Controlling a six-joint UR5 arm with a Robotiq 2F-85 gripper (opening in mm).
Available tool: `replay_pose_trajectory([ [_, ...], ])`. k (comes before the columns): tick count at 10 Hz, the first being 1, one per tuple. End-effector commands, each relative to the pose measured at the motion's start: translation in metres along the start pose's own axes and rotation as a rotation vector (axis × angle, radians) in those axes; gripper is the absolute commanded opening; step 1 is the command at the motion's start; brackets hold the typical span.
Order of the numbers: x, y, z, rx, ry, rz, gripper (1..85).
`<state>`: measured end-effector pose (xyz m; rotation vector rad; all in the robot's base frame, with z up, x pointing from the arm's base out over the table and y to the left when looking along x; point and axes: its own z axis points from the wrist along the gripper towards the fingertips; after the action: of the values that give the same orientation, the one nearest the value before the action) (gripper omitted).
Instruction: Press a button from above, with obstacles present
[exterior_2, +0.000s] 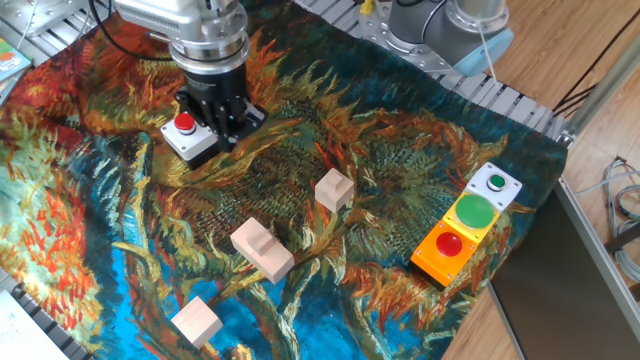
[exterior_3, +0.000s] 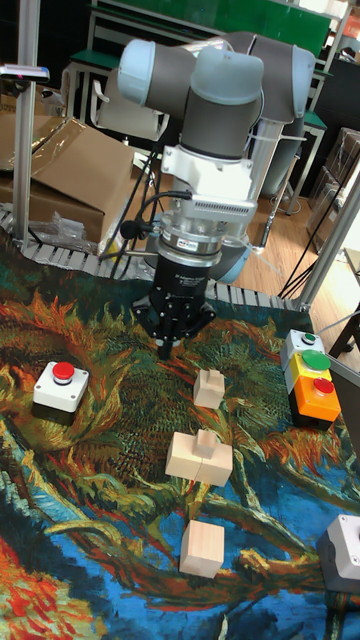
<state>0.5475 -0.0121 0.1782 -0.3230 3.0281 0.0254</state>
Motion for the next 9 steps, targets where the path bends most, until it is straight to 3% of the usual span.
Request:
replay_pose_trajectory([
  [1, 0.012, -0.003, 0.0, 0.005, 0.034, 0.086, 1.3],
  [3, 0.012, -0.005, 0.0, 0.012, 0.034, 0.045, 1.7],
  [4, 0.019, -0.019, 0.0, 0.04, 0.05, 0.011, 2.0],
  [5, 0.029, -0.037, 0.003, 0.051, 0.066, -0.026, 8.0],
  [6, 0.039, -0.054, 0.012, 0.039, 0.064, -0.084, 24.0],
  [7, 0.044, -0.062, 0.019, 0.027, 0.049, -0.106, 30.0],
  [9, 0.038, -0.051, 0.021, -0.018, 0.021, -0.106, 33.0],
])
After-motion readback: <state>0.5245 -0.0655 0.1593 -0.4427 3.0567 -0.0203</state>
